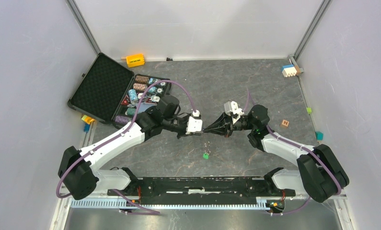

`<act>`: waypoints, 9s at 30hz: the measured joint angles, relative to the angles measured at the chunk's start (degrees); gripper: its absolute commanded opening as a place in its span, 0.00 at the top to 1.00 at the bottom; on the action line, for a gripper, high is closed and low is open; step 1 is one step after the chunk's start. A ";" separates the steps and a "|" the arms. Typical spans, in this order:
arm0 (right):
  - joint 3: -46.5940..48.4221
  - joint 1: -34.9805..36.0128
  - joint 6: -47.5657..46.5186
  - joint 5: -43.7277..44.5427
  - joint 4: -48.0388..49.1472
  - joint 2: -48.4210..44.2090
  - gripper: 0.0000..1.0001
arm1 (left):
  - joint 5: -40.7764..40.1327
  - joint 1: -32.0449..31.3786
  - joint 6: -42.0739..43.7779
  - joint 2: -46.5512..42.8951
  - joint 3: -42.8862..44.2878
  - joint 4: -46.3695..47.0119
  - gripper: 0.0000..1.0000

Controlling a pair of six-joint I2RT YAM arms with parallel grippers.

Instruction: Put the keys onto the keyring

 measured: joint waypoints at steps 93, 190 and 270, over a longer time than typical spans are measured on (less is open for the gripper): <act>-3.98 -0.83 -1.09 2.67 3.85 0.00 0.80 | -8.13 -4.17 -5.09 5.03 11.89 -10.45 0.98; -2.71 0.22 0.04 2.78 1.25 0.24 1.00 | -24.61 -10.47 -11.50 11.10 22.84 -23.08 0.65; 17.03 18.75 -23.71 37.27 -47.60 22.95 0.54 | -23.21 13.70 -13.60 -12.02 -0.04 -15.80 0.39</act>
